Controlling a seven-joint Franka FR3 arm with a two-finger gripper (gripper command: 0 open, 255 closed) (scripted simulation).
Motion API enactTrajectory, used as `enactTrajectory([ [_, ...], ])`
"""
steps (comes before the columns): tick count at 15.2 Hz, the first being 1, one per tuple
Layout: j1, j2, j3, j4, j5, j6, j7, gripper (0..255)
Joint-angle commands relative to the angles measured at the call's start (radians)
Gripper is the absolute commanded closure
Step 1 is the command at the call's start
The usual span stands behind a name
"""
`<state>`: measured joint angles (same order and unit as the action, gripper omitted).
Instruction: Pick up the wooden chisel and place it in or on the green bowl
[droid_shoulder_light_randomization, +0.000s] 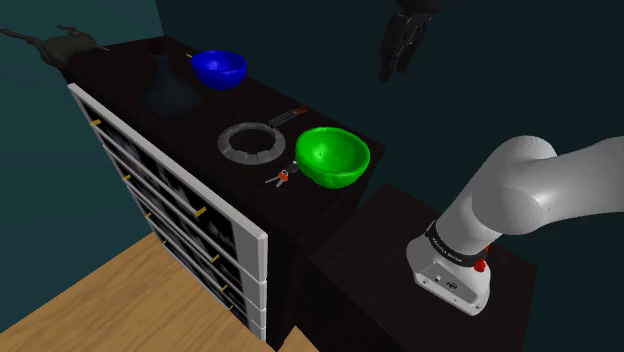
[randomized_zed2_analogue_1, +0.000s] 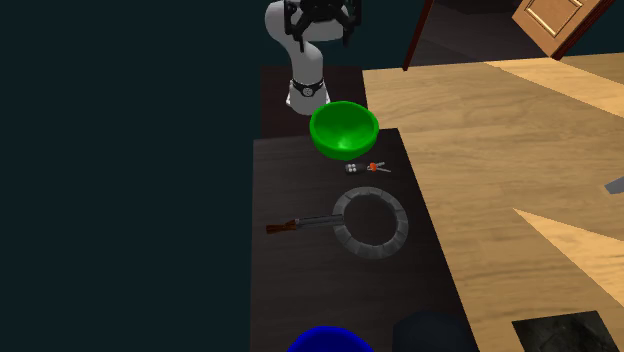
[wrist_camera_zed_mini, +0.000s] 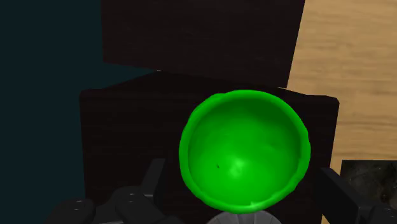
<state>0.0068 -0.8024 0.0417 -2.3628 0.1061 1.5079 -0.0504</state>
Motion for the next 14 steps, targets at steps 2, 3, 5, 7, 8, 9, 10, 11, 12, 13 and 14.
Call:
enactTrajectory([
  [2,-0.01,0.026,0.019,-0.002,0.012,0.03,0.044,0],
  [3,-0.021,0.054,0.038,-0.003,0.022,0.061,0.088,0],
  [5,-0.043,0.113,0.073,0.0,0.039,0.121,0.175,0],
  [7,-0.066,0.177,0.107,0.01,0.052,0.179,0.262,0],
  [8,-0.077,0.21,0.122,0.017,0.056,0.207,0.305,0],
  [9,-0.089,0.245,0.137,0.025,0.059,0.235,0.348,0],
  [10,-0.1,0.279,0.152,0.034,0.06,0.262,0.391,0],
  [11,-0.112,0.315,0.165,0.045,0.06,0.288,0.434,0],
  [12,-0.123,0.351,0.177,0.057,0.058,0.313,0.478,0],
  [13,-0.135,0.387,0.189,0.07,0.055,0.337,0.521,0],
  [14,-0.147,0.424,0.2,0.084,0.051,0.361,0.565,0],
])
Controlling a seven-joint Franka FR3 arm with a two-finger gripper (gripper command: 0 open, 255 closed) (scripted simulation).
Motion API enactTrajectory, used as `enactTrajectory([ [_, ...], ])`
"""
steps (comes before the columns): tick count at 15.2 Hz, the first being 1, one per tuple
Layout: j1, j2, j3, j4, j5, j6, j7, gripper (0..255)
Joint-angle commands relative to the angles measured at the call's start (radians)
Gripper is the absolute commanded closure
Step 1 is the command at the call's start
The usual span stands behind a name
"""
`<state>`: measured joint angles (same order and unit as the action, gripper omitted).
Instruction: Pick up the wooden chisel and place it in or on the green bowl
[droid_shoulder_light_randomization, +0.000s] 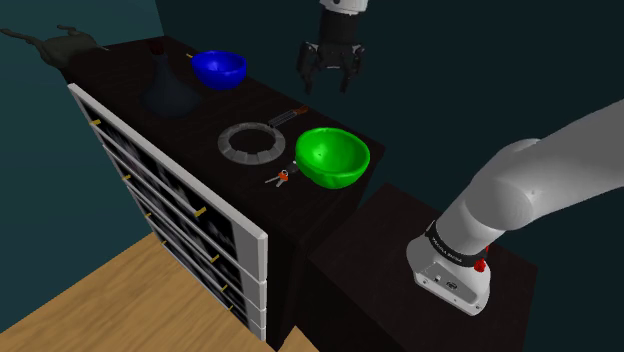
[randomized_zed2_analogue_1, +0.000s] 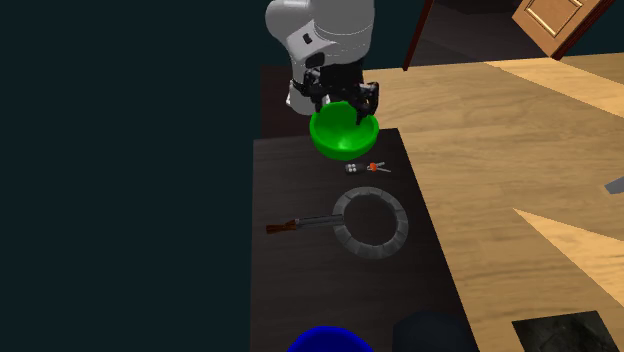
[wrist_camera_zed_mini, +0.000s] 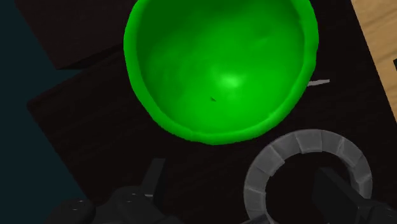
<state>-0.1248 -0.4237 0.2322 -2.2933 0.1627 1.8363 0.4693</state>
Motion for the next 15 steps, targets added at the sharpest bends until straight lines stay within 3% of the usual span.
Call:
enactTrajectory([
  [1,-0.027,0.082,0.02,0.029,-0.012,0.055,0.088,0],
  [8,-0.091,0.339,0.053,0.156,-0.083,0.181,0.393,0],
  [15,-0.12,0.576,0.019,0.306,-0.167,0.257,0.674,0],
])
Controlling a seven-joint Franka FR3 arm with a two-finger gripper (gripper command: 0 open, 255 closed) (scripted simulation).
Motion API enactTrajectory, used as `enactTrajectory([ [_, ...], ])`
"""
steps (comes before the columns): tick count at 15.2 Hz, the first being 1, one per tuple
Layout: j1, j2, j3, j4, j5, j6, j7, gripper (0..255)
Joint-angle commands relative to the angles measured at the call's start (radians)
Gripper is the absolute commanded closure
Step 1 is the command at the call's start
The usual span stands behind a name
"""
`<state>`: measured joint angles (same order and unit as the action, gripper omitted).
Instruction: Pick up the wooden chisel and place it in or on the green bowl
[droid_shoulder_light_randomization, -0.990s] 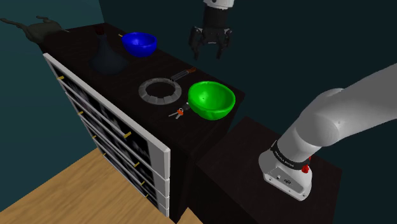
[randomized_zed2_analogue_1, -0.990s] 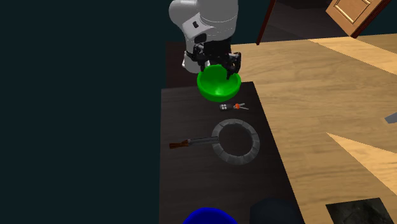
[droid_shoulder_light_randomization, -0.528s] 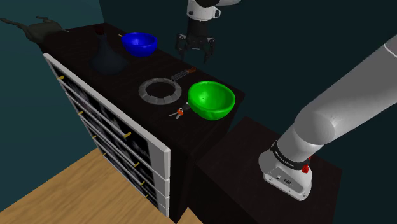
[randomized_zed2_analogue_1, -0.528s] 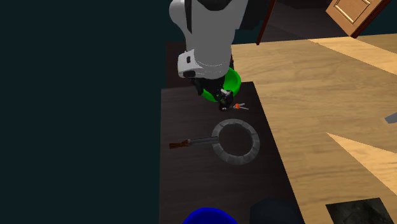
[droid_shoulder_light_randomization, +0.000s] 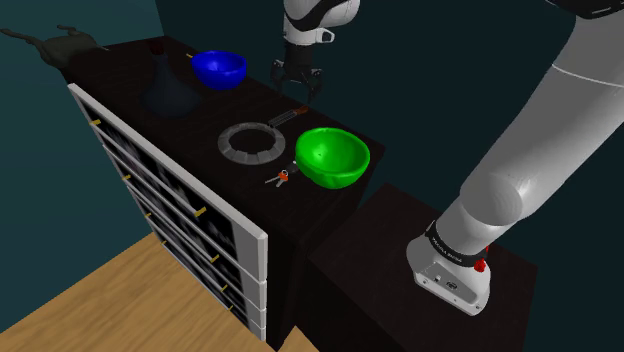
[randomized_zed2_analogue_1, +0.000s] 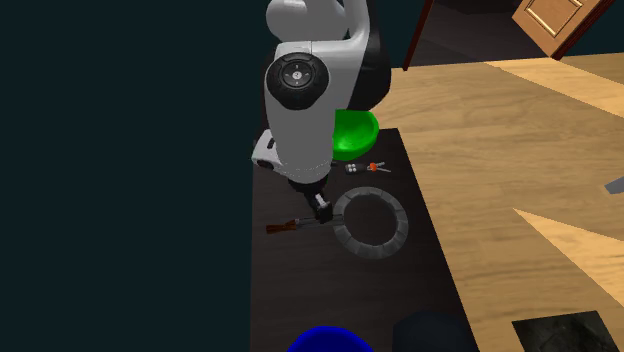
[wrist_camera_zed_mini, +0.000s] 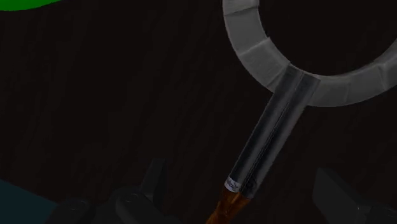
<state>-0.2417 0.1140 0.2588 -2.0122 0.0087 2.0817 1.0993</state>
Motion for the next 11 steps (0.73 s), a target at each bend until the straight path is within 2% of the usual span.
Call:
enactTrajectory([
  [1,-0.005,0.069,-0.017,0.047,-0.022,0.019,0.08,0],
  [4,-0.008,0.143,-0.043,0.102,-0.041,0.035,0.167,0],
  [11,-0.003,0.185,-0.047,0.06,-0.052,0.118,0.174,0],
])
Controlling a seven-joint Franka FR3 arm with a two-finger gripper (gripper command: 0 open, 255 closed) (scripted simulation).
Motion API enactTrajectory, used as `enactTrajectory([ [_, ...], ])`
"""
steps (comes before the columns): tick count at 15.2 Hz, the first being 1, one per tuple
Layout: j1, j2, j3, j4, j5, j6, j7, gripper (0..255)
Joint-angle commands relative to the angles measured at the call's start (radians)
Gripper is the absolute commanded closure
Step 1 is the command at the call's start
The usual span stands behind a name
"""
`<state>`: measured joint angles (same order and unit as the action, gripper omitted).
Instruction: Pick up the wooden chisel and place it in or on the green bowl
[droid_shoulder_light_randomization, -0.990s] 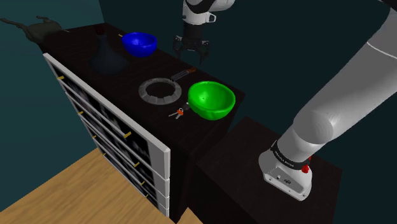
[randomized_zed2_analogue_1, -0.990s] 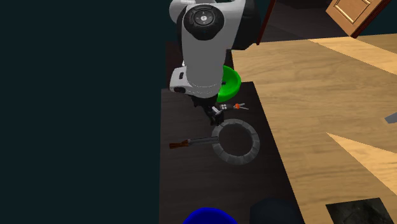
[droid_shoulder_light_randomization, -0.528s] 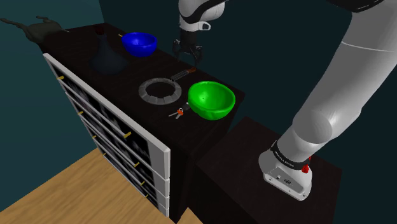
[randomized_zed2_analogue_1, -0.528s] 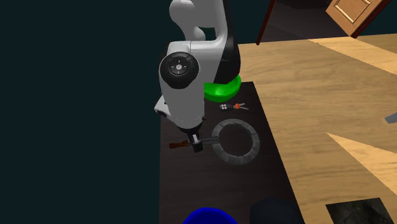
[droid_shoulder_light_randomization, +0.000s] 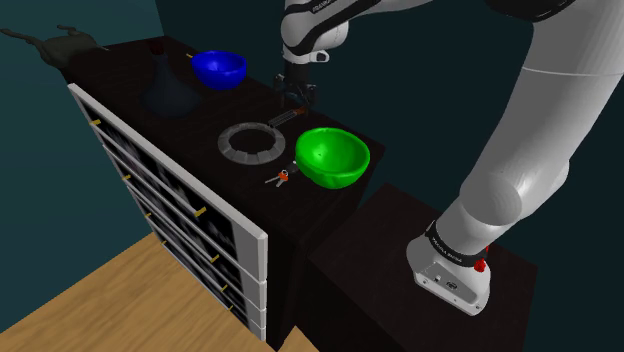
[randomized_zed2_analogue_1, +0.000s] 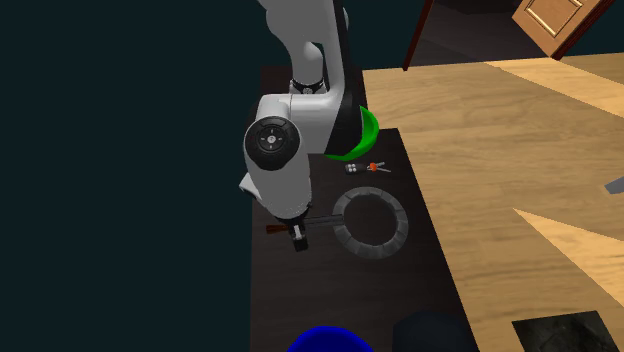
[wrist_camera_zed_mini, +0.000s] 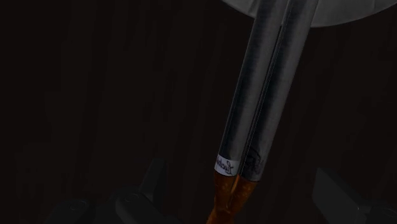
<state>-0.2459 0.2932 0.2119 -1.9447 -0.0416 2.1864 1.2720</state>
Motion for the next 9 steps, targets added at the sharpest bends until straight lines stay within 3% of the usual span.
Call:
enactTrajectory([
  [1,0.001,0.01,-0.001,-0.011,-0.003,0.021,0.002,0],
  [8,0.001,0.01,-0.001,-0.01,-0.003,0.02,0.002,0],
  [9,0.001,0.01,-0.001,-0.01,-0.003,0.02,0.002,255],
])
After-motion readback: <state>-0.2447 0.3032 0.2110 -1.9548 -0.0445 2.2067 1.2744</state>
